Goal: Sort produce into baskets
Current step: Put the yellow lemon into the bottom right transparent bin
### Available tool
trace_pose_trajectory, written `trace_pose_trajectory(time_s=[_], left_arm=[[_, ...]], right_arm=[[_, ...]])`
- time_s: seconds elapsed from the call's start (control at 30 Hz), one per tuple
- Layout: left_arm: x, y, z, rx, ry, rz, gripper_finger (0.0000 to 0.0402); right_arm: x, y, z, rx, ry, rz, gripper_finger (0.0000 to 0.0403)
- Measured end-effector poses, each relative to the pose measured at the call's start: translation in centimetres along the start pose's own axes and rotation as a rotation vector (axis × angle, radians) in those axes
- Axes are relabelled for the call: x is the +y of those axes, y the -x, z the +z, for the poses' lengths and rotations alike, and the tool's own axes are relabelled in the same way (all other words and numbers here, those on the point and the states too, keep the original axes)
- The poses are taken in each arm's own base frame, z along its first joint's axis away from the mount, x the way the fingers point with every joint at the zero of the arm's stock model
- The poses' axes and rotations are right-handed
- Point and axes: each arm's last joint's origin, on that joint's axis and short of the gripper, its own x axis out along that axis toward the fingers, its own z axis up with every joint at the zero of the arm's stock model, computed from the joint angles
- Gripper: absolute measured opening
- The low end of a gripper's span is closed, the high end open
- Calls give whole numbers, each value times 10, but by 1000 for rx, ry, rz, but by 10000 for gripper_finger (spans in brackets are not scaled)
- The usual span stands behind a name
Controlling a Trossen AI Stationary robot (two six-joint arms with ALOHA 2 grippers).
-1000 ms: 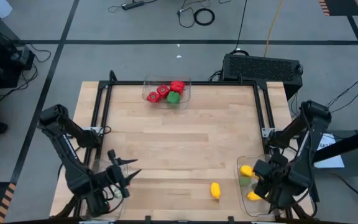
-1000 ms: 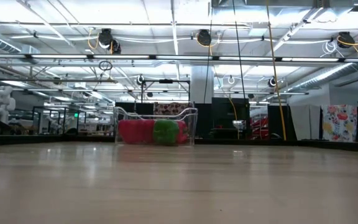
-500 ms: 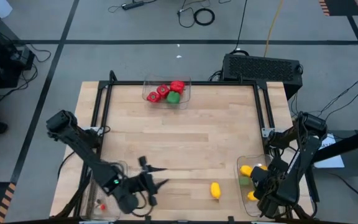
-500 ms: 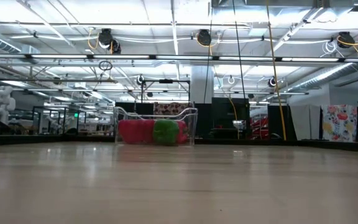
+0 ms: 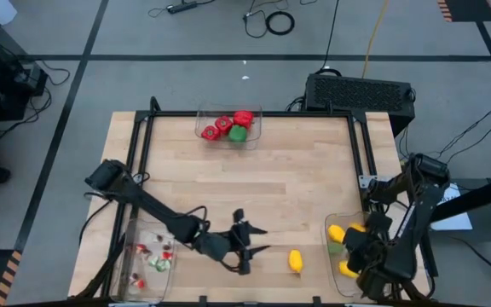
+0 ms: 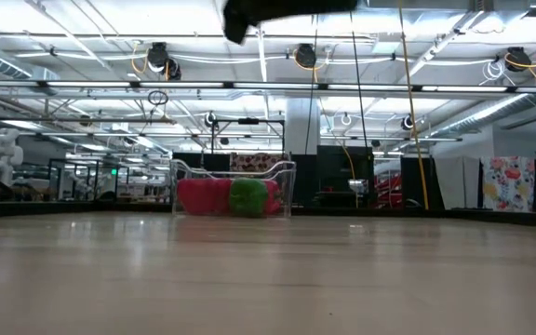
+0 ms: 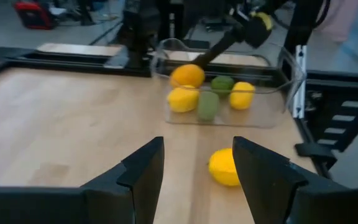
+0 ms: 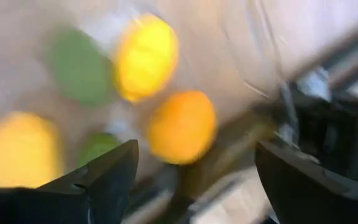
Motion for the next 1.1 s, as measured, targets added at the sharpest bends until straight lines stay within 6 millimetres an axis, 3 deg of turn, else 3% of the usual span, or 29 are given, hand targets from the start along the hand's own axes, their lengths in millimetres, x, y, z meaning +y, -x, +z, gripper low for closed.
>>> trace_pose_trajectory(time_s=[0.2,0.33,0.53,0.9,1.1], left_arm=[[-3,-38,-16,15,12,-43,209],[-9,-61,-20,21,-17,-70,259],[-20,-83,-25,61,-85,-120,330],[-16,-101,-37,131,-151,-279,317],[-8,-110,-48,150,-166,-266,302]], right_arm=[[-11,36,3,-276,-25,186,313],[-14,53,4,-517,6,242,313],[-15,60,9,-754,44,223,313],[9,70,15,-793,29,434,313],[25,72,19,-751,5,524,313]])
